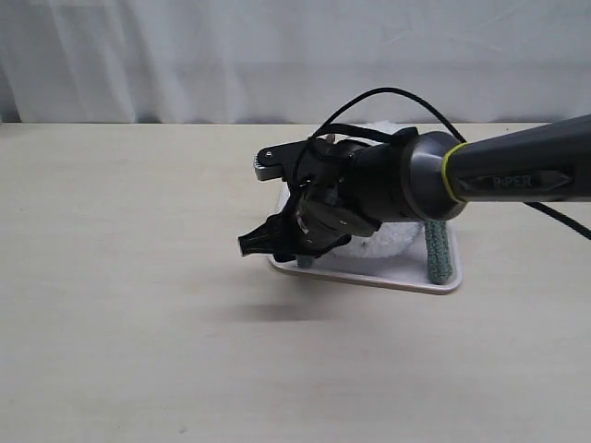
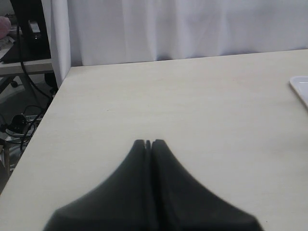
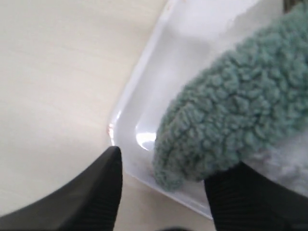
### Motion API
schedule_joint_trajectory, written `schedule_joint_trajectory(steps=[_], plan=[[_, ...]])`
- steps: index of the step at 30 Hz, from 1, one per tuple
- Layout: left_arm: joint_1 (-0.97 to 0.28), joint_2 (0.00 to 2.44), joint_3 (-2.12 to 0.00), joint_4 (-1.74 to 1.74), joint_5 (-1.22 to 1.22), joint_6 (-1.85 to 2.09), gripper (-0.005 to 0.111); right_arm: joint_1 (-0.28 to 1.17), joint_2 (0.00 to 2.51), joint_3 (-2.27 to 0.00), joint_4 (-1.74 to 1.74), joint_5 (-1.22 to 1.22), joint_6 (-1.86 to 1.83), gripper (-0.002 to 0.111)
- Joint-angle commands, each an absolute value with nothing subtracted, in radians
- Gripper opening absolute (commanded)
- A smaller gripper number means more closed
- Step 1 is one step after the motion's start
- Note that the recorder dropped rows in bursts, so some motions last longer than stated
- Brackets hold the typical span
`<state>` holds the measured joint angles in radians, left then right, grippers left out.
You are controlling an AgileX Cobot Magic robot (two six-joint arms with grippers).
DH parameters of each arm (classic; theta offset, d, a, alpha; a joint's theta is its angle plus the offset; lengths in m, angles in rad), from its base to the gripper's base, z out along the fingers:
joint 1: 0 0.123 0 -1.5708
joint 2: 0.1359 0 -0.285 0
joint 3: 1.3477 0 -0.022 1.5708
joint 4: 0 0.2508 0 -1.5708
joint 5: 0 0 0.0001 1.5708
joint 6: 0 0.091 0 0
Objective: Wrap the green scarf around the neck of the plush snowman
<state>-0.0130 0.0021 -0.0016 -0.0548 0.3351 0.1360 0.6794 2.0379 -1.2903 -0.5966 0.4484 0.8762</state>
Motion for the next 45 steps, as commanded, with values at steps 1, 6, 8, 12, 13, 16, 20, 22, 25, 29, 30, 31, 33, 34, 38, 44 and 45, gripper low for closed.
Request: schedule_joint_trajectory(steps=[1, 6, 8, 12, 13, 16, 20, 22, 25, 29, 30, 31, 33, 34, 38, 44, 45], plan=[[-0.020, 0.000, 0.000, -0.054, 0.323, 0.134, 0.000, 0.675, 2.060, -1.283, -0.664, 0.372, 0.961, 0.044], [-0.020, 0.000, 0.000, -0.054, 0.323, 0.134, 0.000, 0.675, 2.082, -1.285, -0.778, 0.413, 1.151, 0.045], [-0.020, 0.000, 0.000, -0.054, 0.323, 0.134, 0.000, 0.675, 2.086, -1.285, -0.803, 0.413, 1.168, 0.045], [-0.020, 0.000, 0.000, -0.054, 0.323, 0.134, 0.000, 0.675, 2.086, -1.285, -0.828, 0.347, 1.188, 0.045], [-0.020, 0.000, 0.000, -0.054, 0.323, 0.134, 0.000, 0.675, 2.088, -1.285, -0.828, 0.319, 1.190, 0.045], [-0.020, 0.000, 0.000, -0.054, 0.323, 0.134, 0.000, 0.673, 2.107, -1.291, -0.857, 0.269, 1.207, 0.045], [-0.020, 0.000, 0.000, -0.054, 0.323, 0.134, 0.000, 0.657, 2.137, -1.291, -0.851, 0.304, 1.249, 0.045], [-0.020, 0.000, 0.000, -0.054, 0.323, 0.134, 0.000, 0.648, 2.140, -1.291, -0.849, 0.326, 1.250, 0.045], [-0.020, 0.000, 0.000, -0.054, 0.323, 0.134, 0.000, 0.642, 2.140, -1.291, -0.852, 0.317, 1.217, 0.044], [-0.020, 0.000, 0.000, -0.054, 0.323, 0.134, 0.000, 0.642, 2.138, -1.291, -0.843, 0.318, 1.166, 0.029], [-0.020, 0.000, 0.000, -0.054, 0.323, 0.134, 0.000, 0.642, 2.137, -1.291, -0.826, 0.318, 1.149, 0.021], [-0.020, 0.000, 0.000, -0.054, 0.323, 0.134, 0.000, 0.642, 2.136, -1.291, -0.798, 0.316, 1.126, 0.015], [-0.020, 0.000, 0.000, -0.054, 0.323, 0.134, 0.000, 0.642, 2.123, -1.291, -0.746, 0.321, 1.048, 0.004], [-0.020, 0.000, 0.000, -0.054, 0.323, 0.134, 0.000, 0.642, 2.114, -1.291, -0.733, 0.321, 1.019, 0.004], [-0.020, 0.000, 0.000, -0.054, 0.323, 0.134, 0.000, 0.642, 2.087, -1.291, -0.609, 0.338, 0.920, 0.004], [-0.020, 0.000, 0.000, -0.054, 0.323, 0.134, 0.000, 0.642, 2.024, -1.291, -0.433, 0.526, 0.676, 0.004], [-0.020, 0.000, 0.000, -0.054, 0.323, 0.134, 0.000, 0.642, 2.013, -1.291, -0.430, 0.569, 0.663, 0.004]])
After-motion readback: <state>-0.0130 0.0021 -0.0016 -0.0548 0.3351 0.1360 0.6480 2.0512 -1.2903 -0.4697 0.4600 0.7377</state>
